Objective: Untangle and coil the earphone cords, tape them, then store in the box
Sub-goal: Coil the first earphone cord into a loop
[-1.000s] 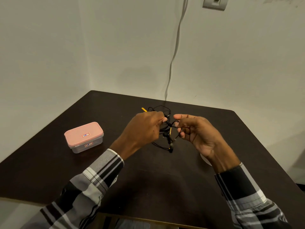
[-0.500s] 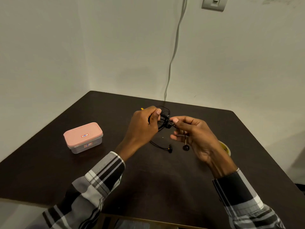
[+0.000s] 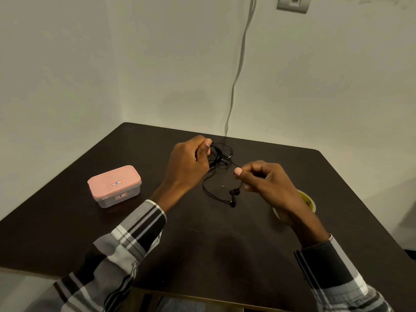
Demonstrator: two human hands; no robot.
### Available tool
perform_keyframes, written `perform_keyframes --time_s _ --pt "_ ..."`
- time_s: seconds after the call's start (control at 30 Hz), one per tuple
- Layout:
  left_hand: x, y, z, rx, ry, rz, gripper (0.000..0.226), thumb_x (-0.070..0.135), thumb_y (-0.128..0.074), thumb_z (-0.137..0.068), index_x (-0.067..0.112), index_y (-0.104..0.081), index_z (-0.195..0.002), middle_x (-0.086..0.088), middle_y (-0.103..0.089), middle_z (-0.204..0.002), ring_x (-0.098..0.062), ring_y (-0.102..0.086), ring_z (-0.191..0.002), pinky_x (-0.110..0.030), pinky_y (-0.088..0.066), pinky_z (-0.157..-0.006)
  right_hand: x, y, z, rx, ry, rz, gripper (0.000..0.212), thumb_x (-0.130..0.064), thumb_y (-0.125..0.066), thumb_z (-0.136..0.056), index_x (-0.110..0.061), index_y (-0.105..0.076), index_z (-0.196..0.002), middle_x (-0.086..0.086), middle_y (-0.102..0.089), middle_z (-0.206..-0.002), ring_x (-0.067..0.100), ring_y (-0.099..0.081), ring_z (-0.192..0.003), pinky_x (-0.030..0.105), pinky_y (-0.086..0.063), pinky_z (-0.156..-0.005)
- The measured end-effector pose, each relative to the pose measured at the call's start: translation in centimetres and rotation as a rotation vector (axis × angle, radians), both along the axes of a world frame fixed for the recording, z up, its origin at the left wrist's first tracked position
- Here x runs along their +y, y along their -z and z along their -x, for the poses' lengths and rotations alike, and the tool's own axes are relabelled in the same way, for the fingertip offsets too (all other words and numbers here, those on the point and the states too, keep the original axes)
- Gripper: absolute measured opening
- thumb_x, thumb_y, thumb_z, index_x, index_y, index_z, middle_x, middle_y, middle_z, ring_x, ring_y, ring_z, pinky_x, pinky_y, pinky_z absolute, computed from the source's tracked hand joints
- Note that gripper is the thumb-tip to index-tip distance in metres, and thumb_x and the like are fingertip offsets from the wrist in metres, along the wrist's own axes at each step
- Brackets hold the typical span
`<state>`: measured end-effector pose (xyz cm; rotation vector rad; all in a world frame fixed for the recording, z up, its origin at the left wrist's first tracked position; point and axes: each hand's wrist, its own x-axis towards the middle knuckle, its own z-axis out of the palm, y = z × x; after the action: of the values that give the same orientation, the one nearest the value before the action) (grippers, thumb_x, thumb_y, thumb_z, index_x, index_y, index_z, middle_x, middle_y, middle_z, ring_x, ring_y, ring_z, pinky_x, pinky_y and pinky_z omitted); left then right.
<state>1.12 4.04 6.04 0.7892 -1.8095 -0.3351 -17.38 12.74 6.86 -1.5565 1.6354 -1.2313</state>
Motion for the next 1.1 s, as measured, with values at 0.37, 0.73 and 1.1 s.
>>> perform_keyframes --time_s 0.37,0.73,1.1 --pt "1.7 -1.2 1.2 0.453 0.359 -0.600 0.036 0.030 -0.042 -0.105 0.013 -0.053 -0.074 0.005 -0.040 -0.056 -0.003 -0.031 -0.049 -0.016 -0.027 -0.045 -0.8 1.2 -0.2 0.209 -0.011 0.014 0.020 -0.032 -0.065 -0.093 -0.027 -0.074 -0.110 -0.006 -0.063 -0.108 -0.004 -0.058 -0.095 0.015 -0.046 -0.079" --pt "3.1 -1.5 2.5 0.592 0.334 -0.659 0.036 0.029 -0.040 -0.105 0.013 -0.053 -0.076 0.006 -0.041 -0.055 0.000 -0.036 -0.046 -0.015 -0.031 -0.045 0.4 0.7 -3.5 -0.403 -0.009 0.111 0.031 -0.028 -0.058 -0.098 -0.020 -0.065 -0.127 -0.004 -0.075 -0.111 0.006 -0.067 -0.110 0.030 -0.054 -0.092" --pt "3.0 -0.6 0.2 0.495 0.363 -0.736 0.028 0.024 -0.051 -0.101 0.004 -0.070 -0.100 -0.009 -0.071 -0.080 -0.018 -0.070 -0.072 -0.028 -0.059 -0.068 0.7 0.5 -2.8 -0.517 0.090 0.151 0.025 -0.009 -0.066 -0.092 -0.011 -0.070 -0.116 0.007 -0.078 -0.091 0.013 -0.073 -0.080 0.024 -0.059 -0.065"
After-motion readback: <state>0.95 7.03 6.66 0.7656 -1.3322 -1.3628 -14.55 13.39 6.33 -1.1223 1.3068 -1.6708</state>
